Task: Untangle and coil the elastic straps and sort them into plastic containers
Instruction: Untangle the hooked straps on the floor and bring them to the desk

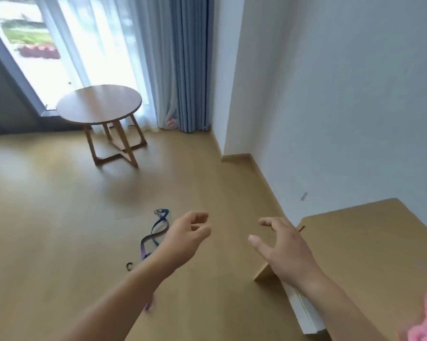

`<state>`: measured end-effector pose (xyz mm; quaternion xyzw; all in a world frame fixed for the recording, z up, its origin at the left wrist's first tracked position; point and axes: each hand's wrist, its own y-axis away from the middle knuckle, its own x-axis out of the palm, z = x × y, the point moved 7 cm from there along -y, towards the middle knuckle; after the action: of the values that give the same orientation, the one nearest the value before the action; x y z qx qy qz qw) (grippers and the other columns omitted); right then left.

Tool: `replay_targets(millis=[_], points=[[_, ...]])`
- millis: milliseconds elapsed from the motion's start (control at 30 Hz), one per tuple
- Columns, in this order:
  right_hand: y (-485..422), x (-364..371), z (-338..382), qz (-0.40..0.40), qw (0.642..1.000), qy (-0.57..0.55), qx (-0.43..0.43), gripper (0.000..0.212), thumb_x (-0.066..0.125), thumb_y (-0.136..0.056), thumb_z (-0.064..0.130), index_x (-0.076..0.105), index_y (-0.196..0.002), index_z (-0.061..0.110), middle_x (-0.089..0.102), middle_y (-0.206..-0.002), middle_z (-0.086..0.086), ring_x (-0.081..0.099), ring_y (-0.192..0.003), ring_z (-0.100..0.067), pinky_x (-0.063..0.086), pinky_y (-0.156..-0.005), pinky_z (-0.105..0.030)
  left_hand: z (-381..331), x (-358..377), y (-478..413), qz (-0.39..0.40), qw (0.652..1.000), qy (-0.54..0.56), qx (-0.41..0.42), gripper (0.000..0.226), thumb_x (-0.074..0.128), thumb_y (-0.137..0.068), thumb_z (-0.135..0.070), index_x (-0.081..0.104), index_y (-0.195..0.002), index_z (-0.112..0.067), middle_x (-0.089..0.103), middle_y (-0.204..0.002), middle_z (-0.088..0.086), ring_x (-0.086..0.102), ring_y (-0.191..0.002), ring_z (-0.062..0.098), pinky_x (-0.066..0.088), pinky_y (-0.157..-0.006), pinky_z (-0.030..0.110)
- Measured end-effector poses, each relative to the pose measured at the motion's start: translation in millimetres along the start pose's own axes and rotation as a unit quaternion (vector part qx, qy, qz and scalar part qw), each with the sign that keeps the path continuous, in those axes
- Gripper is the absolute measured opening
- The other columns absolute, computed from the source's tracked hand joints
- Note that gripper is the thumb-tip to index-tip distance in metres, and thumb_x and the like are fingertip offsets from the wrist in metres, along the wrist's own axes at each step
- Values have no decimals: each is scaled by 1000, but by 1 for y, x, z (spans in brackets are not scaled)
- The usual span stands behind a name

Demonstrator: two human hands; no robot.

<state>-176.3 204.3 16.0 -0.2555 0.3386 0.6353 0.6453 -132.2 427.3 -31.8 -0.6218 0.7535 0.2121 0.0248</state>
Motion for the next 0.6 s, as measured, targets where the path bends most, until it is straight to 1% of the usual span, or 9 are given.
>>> replay_targets(millis=[67, 100, 133, 233, 367, 500, 600], points=[[-11, 26, 27, 31, 999, -5, -27, 39, 62, -89, 48, 51, -124, 34, 45, -122, 23, 42, -114, 4, 33, -91, -17, 25, -42, 12, -44, 997, 46, -32, 18, 63, -91, -26, 62, -105, -37, 69, -108, -14, 65, -86, -3, 49, -70, 20], [-16, 39, 38, 47, 998, -6, -37, 38, 62, -89, 48, 51, -123, 35, 45, -122, 23, 43, -113, 4, 33, -91, -17, 37, -59, 17, -63, 995, 65, -50, 18, 64, -91, -25, 64, -106, -36, 70, -104, -12, 64, -78, -3, 49, -68, 19], [-21, 52, 46, 64, 997, -6, -45, 38, 62, -89, 47, 50, -123, 35, 46, -122, 23, 43, -112, 4, 34, -91, -17, 49, -73, 22, -79, 991, 83, -67, 18, 64, -92, -23, 65, -107, -33, 71, -103, -10, 63, -75, 1, 50, -67, 20], [-40, 89, 65, 121, 990, 2, -66, 39, 63, -89, 46, 51, -124, 33, 46, -121, 21, 43, -114, 3, 33, -95, -17, 80, -108, 30, -128, 978, 121, -113, 20, 62, -93, -14, 65, -111, -23, 70, -107, -2, 62, -84, 14, 50, -69, 28], [-79, 136, 77, 190, 979, 12, -78, 39, 63, -90, 46, 51, -124, 34, 48, -120, 21, 44, -114, 3, 33, -95, -16, 109, -140, 22, -181, 961, 144, -155, 21, 61, -94, -10, 63, -113, -19, 69, -110, -2, 65, -97, 20, 51, -69, 27], [-133, 187, 87, 251, 965, -7, -78, 38, 63, -90, 44, 51, -124, 32, 48, -120, 22, 45, -113, 3, 32, -91, -14, 125, -169, -11, -206, 948, 153, -186, 20, 61, -95, -12, 64, -111, -23, 70, -109, -5, 67, -95, 12, 53, -69, 25], [-180, 227, 94, 296, 952, -19, -76, 38, 63, -90, 43, 52, -124, 32, 48, -119, 22, 47, -112, 2, 34, -90, -16, 136, -189, -46, -232, 933, 173, -216, 20, 64, -92, -16, 65, -112, -22, 71, -108, -6, 68, -97, 15, 54, -71, 30]])
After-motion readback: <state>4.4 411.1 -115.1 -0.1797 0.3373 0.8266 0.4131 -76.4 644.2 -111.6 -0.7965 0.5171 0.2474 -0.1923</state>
